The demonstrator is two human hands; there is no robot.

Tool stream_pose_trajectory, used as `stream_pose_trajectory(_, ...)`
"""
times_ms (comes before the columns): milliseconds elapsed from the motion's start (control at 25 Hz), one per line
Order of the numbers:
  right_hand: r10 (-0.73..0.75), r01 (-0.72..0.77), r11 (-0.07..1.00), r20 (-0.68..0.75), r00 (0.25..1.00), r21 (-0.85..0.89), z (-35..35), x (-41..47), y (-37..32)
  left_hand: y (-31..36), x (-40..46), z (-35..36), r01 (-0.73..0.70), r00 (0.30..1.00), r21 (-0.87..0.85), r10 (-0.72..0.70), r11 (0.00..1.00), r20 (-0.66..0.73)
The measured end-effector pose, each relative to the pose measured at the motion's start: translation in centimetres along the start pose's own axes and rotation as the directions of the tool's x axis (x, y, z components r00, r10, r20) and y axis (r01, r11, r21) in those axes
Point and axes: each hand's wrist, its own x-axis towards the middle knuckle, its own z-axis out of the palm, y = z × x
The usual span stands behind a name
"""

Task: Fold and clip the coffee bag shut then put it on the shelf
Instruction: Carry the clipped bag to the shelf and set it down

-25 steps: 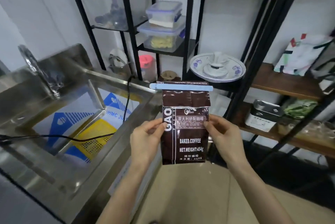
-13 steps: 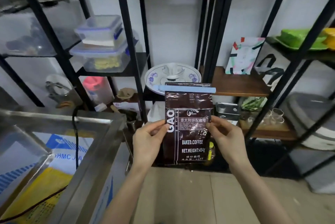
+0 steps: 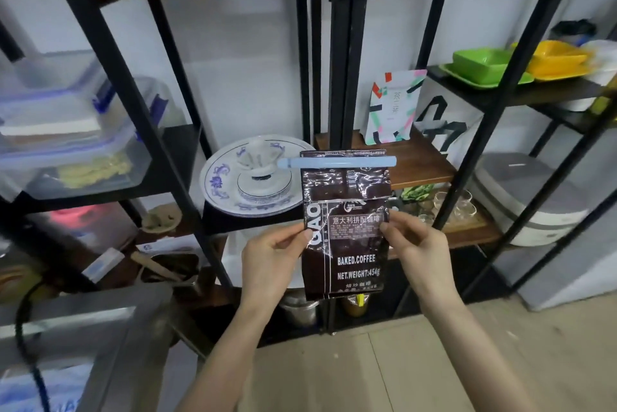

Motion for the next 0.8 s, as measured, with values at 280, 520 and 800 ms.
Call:
stream_pose_trajectory(280,0.004,-0.007,0.999,-0.077,0.997,-0.045,-2.4,4.4,1.4,-0.8,3.4,4.5,-0.001,0.999,0.007,0.0,1.0,0.047)
stream_pose_trajectory(520,0.032,-0.035,0.999,-0.081,0.996,-0.028,-5.3,10.4,2.7,-1.1,7.0,10.1,-0.005,0.998,-0.001,0.005,1.0,0.068)
stream_pose_trajectory(800,0.044,-0.045,0.999,-0.03,0.999,-0.026,-8.9,19.2,3.8,-0.7,12.1,17.3,-0.018,1.0,0.016,0.018,1.0,0.024)
